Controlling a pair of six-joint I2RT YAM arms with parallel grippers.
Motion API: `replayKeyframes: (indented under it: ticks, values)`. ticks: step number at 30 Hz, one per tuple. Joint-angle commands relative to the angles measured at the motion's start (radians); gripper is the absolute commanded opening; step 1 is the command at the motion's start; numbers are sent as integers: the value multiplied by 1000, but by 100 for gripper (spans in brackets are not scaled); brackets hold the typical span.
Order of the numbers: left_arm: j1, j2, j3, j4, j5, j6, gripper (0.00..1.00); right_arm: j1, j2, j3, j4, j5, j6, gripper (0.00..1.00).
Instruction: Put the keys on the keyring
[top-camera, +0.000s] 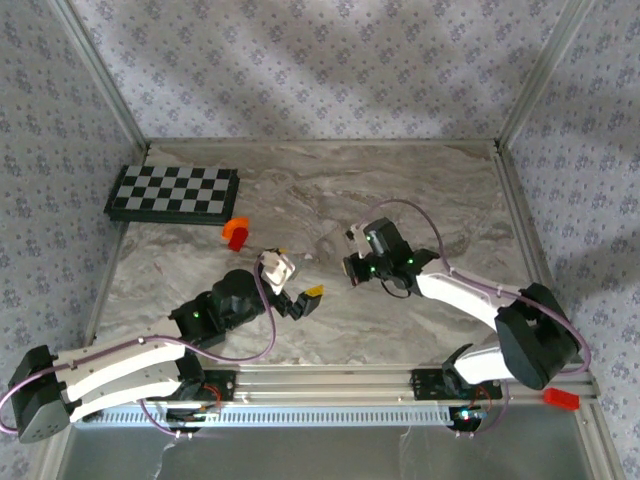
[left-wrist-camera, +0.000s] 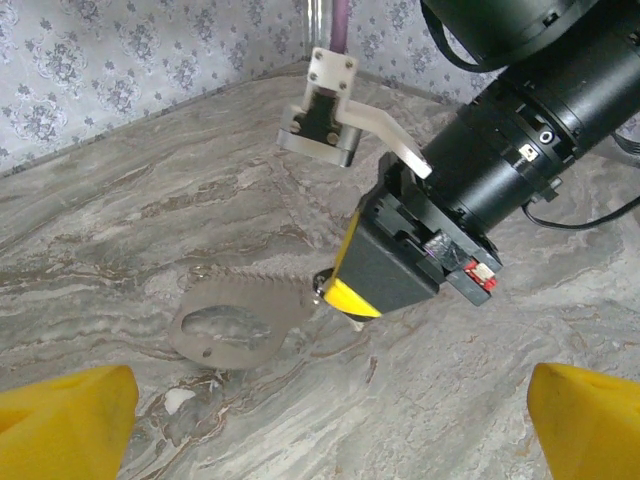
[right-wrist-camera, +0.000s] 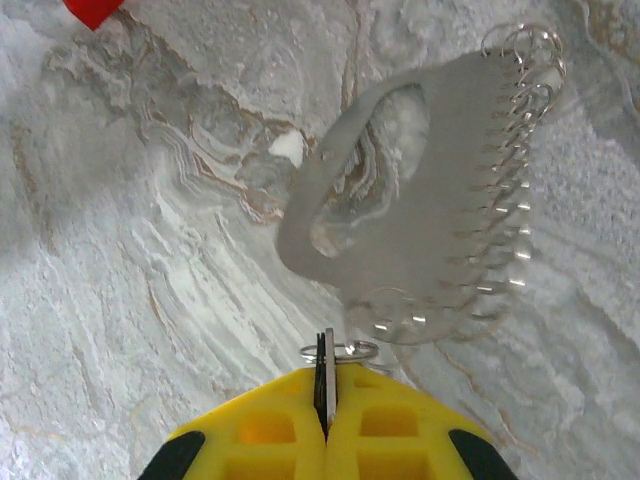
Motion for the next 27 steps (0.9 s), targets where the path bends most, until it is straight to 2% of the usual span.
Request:
replayKeyframes:
  ticks: [1,17,27]
  values:
    - [8,-4,14,33,-2,-7,99,-1,-30,-26,-30,-5,20,0]
    - [10,68,32,15,29,-14,99,-24,-96,-168,-85,-38,50,0]
    - [10,68,23,19,35,-14,100,-13,-110,-231,-61,-59,112,0]
